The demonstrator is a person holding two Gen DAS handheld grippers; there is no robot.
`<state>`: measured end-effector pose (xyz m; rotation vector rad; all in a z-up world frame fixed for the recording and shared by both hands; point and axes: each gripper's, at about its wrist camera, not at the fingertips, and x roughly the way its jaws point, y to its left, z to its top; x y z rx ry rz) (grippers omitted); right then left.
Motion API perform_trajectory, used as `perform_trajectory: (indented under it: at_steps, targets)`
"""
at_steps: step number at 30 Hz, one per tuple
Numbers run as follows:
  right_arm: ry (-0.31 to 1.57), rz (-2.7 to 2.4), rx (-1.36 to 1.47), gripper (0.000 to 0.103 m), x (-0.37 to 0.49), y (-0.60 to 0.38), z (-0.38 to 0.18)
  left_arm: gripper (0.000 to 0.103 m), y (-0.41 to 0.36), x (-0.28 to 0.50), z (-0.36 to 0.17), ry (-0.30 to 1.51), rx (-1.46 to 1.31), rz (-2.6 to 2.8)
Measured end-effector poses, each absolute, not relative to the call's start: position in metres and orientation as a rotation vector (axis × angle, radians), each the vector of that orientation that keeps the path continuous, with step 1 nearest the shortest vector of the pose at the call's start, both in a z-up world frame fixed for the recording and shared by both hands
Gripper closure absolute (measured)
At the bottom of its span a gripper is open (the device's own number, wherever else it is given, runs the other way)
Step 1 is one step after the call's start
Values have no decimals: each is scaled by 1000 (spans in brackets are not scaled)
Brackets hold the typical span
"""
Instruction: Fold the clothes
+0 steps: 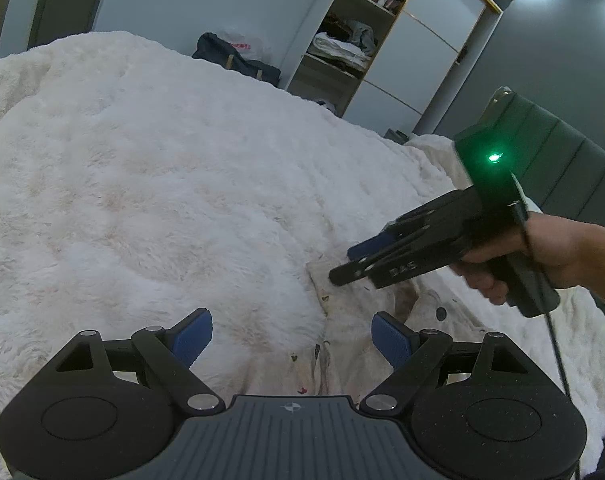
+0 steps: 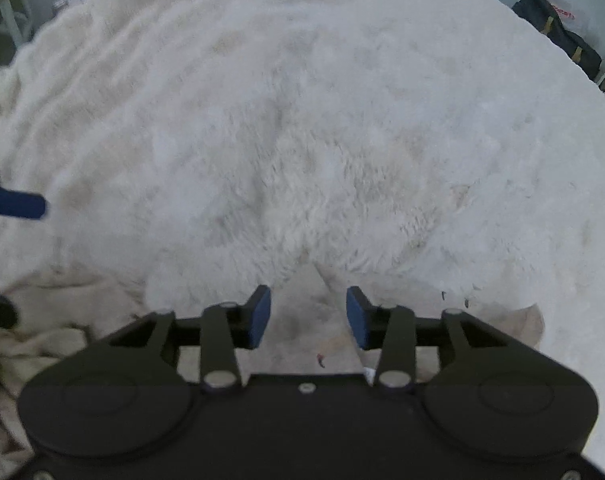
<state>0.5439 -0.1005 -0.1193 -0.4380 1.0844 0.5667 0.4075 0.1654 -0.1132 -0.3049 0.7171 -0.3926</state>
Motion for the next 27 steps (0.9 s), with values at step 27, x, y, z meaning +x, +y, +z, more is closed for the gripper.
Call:
perform_trajectory:
  at_steps: [27]
  targets:
    - [709, 359, -480, 83, 559, -57, -53, 18, 232, 400, -101, 608, -407, -117]
